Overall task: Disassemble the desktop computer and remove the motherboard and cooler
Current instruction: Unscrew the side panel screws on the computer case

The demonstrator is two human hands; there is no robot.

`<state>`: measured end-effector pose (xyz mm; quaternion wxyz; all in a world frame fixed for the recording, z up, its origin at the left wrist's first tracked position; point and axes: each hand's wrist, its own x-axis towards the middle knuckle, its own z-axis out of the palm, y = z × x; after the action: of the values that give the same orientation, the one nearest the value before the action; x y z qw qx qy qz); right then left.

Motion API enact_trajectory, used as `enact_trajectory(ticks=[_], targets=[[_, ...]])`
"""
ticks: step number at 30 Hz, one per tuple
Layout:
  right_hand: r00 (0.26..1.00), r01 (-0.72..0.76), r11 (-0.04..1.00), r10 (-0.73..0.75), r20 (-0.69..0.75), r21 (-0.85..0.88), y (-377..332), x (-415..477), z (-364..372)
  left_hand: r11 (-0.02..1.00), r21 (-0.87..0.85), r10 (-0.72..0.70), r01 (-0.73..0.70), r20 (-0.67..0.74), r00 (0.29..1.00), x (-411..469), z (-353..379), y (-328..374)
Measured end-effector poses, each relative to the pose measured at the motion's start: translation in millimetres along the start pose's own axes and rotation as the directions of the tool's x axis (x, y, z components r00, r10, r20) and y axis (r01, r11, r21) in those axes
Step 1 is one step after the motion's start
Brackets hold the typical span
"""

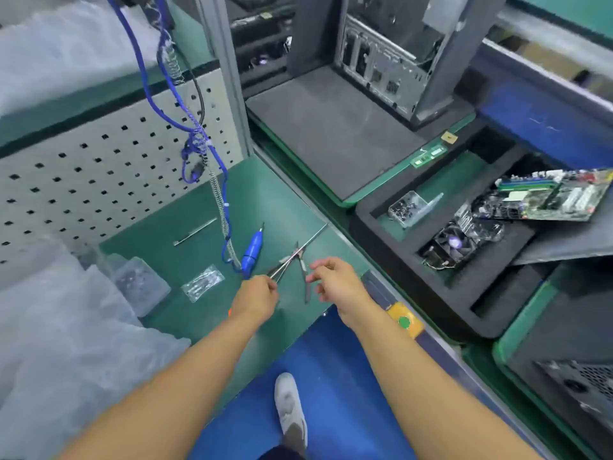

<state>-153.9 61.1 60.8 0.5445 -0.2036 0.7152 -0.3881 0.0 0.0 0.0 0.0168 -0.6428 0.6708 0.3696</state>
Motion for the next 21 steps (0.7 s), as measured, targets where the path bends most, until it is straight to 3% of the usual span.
enact_trajectory(ticks=[5,10,17,21], targets=[[0.992,-0.12,0.992,0.122,0.035,-0.05,9,19,29,0.941,0.337,-0.044,0.028,0.038,0.998,18,3,-8],[0.984,-0.173,0.985,0.173,0.03,-0.013,14,32,35,0.829,0.553,0.006,-0.079,0.134,0.991,30,13,-7],[0.981,-0.194,0.981,0.194,0.027,-0.021,26,34,26,0.702,0.695,0.088,-0.154,0.129,0.988,40,30,-9],[0.982,-0.188,0.982,0.188,0.034,-0.02,29,33,20,0.836,0.546,-0.014,-0.045,0.104,0.994,44,20,-9]])
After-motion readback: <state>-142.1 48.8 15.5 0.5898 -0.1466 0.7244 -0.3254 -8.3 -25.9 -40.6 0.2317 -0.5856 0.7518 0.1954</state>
